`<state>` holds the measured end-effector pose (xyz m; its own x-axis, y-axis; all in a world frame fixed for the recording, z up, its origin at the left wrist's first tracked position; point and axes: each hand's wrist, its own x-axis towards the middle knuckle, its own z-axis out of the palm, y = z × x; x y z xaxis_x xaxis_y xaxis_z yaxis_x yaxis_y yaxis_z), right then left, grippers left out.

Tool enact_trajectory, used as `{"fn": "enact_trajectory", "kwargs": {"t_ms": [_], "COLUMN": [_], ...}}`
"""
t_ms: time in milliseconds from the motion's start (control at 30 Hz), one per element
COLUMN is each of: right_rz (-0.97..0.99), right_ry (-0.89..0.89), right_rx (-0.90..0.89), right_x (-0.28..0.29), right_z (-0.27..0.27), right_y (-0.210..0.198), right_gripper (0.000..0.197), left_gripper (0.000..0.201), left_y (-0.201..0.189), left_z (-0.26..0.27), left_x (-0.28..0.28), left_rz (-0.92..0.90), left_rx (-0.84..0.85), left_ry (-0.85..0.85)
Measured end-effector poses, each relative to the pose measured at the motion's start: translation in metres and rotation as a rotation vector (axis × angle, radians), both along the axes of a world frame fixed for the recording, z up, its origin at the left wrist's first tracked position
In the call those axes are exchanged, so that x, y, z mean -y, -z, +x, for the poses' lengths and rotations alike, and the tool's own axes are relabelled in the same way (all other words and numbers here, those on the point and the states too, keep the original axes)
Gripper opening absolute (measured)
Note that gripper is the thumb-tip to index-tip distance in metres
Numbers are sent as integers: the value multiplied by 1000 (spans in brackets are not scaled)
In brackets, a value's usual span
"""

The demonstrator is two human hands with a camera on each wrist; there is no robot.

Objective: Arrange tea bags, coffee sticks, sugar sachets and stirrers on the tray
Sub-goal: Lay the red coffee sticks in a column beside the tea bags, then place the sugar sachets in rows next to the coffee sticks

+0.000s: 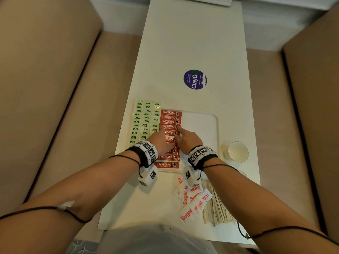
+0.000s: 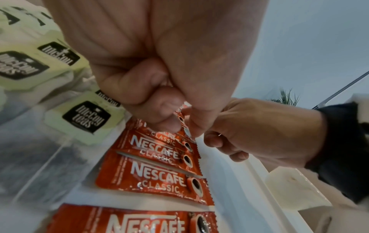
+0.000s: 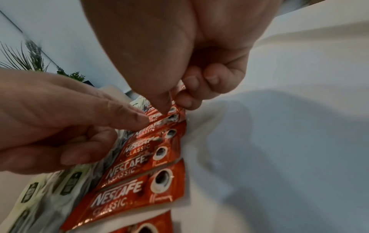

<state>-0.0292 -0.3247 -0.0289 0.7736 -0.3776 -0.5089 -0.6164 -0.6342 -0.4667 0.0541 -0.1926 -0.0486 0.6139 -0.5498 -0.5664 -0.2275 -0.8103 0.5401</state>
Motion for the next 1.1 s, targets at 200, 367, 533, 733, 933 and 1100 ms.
{"fn": "enact_trajectory", "kwargs": {"t_ms": [200, 367, 533, 733, 933, 1100], "right_rz": [8, -1, -8, -26, -102, -137], "right_ry": [11, 52, 24, -57, -165, -230], "right_rx": [8, 70, 71, 7, -106, -171], "right_x": [-1, -2, -2, -6, -11, -17], "right_z": [-3, -9, -34, -79, -122, -146], "right_y": [-2, -9, -25, -36, -32, -24], "right_gripper": [41, 46, 48, 49, 42, 39], "left_gripper": [91, 69, 44, 31, 30, 40], "left_y": [-2, -11, -24, -30, -29, -28], "left_z": [-1, -9, -18, -43, -79, -103], "left_x": [-5, -14, -34, -53, -53, -49], "left_rz": [2, -126, -116, -110, -128, -84], "left_rx": [2, 12, 50, 61, 107, 61], "left_ry": [10, 7, 112, 260, 387, 470]}}
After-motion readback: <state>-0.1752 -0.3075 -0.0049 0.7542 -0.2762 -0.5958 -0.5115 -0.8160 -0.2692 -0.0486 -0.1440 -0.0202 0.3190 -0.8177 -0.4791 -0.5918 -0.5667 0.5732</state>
